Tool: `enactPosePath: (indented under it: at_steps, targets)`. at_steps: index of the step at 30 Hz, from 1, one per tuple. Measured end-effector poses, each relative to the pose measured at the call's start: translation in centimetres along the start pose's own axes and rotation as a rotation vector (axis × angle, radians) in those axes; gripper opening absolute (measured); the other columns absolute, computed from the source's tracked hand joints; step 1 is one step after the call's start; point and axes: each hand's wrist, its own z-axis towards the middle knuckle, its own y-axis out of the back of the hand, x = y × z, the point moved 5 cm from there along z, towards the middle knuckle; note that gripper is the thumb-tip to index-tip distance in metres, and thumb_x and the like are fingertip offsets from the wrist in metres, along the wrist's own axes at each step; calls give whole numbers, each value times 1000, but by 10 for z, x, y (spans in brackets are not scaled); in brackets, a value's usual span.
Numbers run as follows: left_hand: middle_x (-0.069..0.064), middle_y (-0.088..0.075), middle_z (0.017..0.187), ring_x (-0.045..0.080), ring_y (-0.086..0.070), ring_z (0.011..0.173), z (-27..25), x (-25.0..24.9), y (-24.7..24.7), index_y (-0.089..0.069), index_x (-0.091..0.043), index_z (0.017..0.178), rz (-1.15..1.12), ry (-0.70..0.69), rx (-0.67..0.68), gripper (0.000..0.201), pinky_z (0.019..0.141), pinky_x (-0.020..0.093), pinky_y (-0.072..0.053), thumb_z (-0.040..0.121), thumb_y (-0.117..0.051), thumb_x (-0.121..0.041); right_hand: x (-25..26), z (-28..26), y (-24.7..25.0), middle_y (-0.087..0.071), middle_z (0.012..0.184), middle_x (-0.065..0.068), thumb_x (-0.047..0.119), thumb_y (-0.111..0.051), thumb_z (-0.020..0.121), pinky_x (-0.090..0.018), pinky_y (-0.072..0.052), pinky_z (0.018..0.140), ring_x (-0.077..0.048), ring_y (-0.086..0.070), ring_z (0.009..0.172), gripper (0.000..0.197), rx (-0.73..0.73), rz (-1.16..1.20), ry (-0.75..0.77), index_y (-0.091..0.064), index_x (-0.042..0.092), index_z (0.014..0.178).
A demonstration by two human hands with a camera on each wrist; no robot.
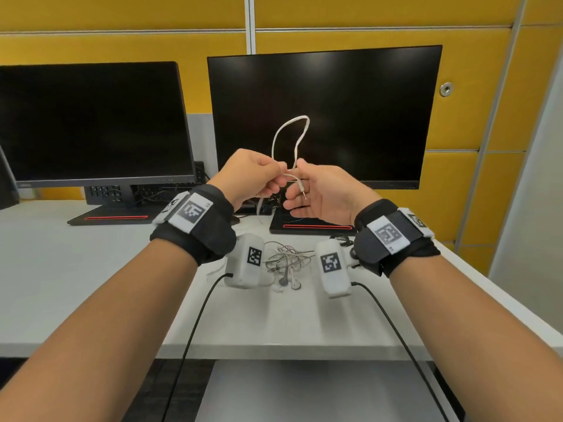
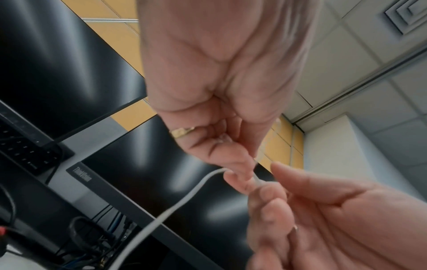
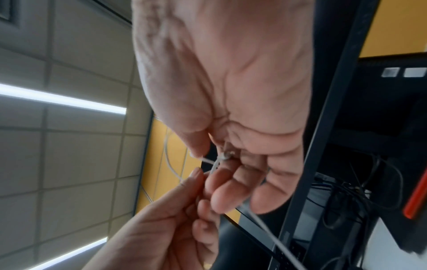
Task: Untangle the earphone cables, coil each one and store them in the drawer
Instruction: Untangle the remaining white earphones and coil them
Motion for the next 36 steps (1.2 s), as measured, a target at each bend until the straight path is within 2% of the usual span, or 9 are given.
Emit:
enactPosePath:
  at_steps: [9,13,16,19,23,26,30,33,36]
  targets:
    - [-2,-63,88,9,-59,79,7,16,-1,-63,-16,97,286,-51,-129,32,71,25,-50,85,-67,-46,-12,-1,2,-52,60,-1,16,-40,100,-29,-43,63,-13,-48,55,17,22,-267,-97,-55,10,94]
    - [-4,-64,116,10,-59,107,5,18,-22,-54,-24,122,159,-101,223,37,94,31,-44,90,-59,-44,-2,7,4,-32,53,4,24,-42,102,-29,-34,60,-11,-28,50,20,50,-61,6,-57,14,94]
    - [6,-65,88,11,-62,70,7,24,-27,-50,-19,124,-139,-38,276,33,73,29,-54,94,-59,-30,5,14,9,-38,49,5,28,-39,105,-28,-35,61,-11,-37,50,27,-7,126,98,-57,12,92]
    - [-1,-44,67,7,-37,50,16,31,-17,-52,-14,112,-241,-27,144,15,48,19,-39,99,-50,-23,7,19,20,-59,61,5,23,-44,103,-30,-41,71,-11,-61,65,21,-67,360,210,-61,16,94]
    - [-2,-46,63,4,-35,43,27,36,-19,-63,-20,101,18,-99,94,20,42,17,-32,101,-44,-29,7,27,21,-71,114,-6,13,-42,103,-39,-45,96,-21,-66,112,16,37,604,307,-56,16,94]
    - [-10,-45,53,0,-38,40,31,37,-30,-69,-25,97,205,-191,137,25,46,10,-35,98,-47,-36,2,43,26,-67,123,-4,11,-50,99,-40,-43,103,-17,-61,118,12,-141,297,343,-61,16,97]
    - [-10,-43,50,1,-40,43,43,41,-21,-72,-13,84,80,-212,59,29,50,13,-36,97,-53,-30,-9,59,26,-69,106,5,16,-52,98,-31,-43,93,-4,-64,96,20,-244,-219,298,-67,20,111]
    - [-6,-59,65,-2,-54,59,53,42,-15,-69,-9,83,69,-260,-91,27,60,13,-44,95,-56,-29,-25,62,18,-69,79,-2,3,-46,93,-27,-41,72,-10,-58,62,27,-108,-227,140,-67,11,107]
    - [9,-63,74,7,-57,67,58,50,-18,-67,-7,84,71,-270,-142,25,68,25,-52,93,-60,-30,-34,61,10,-43,55,0,4,-39,96,-24,-27,51,-11,-31,49,24,59,-91,62,-63,5,99]
